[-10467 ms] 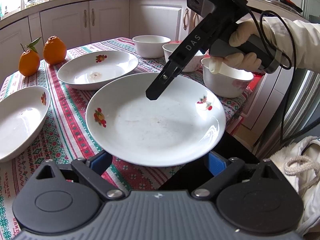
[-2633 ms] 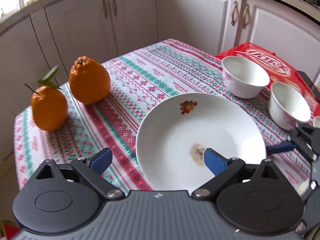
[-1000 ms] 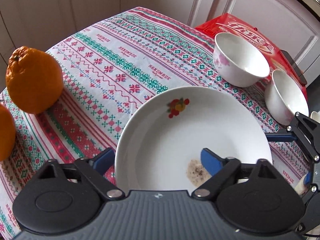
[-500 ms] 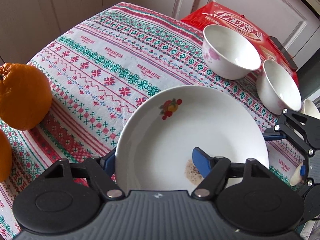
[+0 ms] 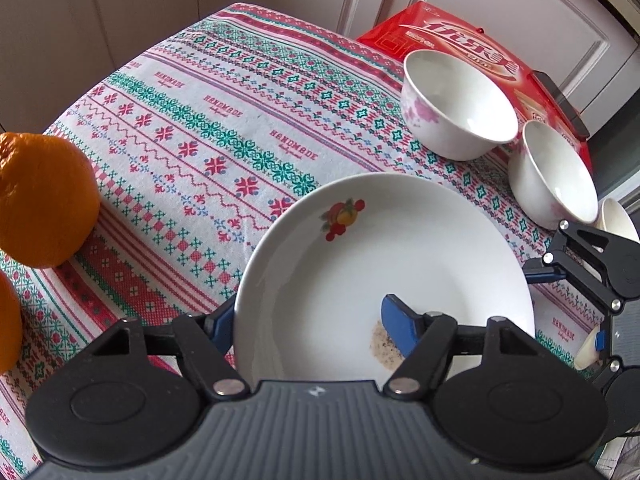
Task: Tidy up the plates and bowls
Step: 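Lift the stained plate and carry it toward the plate stack with the left gripper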
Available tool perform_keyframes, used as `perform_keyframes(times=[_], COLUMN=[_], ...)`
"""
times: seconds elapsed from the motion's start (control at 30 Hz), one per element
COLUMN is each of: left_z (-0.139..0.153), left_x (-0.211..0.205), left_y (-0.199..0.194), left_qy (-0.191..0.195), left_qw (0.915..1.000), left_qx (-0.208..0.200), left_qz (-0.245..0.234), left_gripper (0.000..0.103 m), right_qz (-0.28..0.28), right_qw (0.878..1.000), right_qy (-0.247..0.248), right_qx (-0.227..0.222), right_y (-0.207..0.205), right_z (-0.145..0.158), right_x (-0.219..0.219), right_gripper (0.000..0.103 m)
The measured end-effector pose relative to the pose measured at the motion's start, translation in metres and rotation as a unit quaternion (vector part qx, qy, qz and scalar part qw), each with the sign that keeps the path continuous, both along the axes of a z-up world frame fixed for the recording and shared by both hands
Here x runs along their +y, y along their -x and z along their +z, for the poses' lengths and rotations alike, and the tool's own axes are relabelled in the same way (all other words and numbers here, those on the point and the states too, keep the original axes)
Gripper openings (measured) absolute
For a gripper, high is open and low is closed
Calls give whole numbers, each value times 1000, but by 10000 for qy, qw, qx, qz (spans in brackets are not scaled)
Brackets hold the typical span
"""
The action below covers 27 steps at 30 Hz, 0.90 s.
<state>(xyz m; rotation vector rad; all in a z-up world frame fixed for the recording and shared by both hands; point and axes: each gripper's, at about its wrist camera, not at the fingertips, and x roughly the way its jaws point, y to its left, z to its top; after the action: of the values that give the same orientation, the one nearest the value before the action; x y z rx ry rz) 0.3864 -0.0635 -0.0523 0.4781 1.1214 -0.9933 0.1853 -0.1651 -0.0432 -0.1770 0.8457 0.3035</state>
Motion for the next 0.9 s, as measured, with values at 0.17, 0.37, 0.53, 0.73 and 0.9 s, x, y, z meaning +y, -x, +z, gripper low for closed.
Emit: perform_keyframes(times=[0.17,0.37,0.53,0.73,0.9], left_z=[1,12,26,42,56], left_x=[5,11,18,33,53], left_y=[5,16,29,46,65], left_qy=[37,136,213,323,383], left_qw=[9999,9998,9995,9984,9968], left_qx=[62,14,-69,-184,-327], left_qz=[75,152,235,426,616], left_gripper=[72,72,72,72,72], right_qz=[94,182,273,447,670], right_qw=[10000,9998,9996,9988,9974], right_qy=[24,61,32,-5,-18], right_qx=[7,-46,-98,-176,-249], right_y=[6,16,25,37,47], right_z=[1,9,21,35,46], right_x=[0,-1,-2,2,12], right_gripper=[90,90,90,90,90])
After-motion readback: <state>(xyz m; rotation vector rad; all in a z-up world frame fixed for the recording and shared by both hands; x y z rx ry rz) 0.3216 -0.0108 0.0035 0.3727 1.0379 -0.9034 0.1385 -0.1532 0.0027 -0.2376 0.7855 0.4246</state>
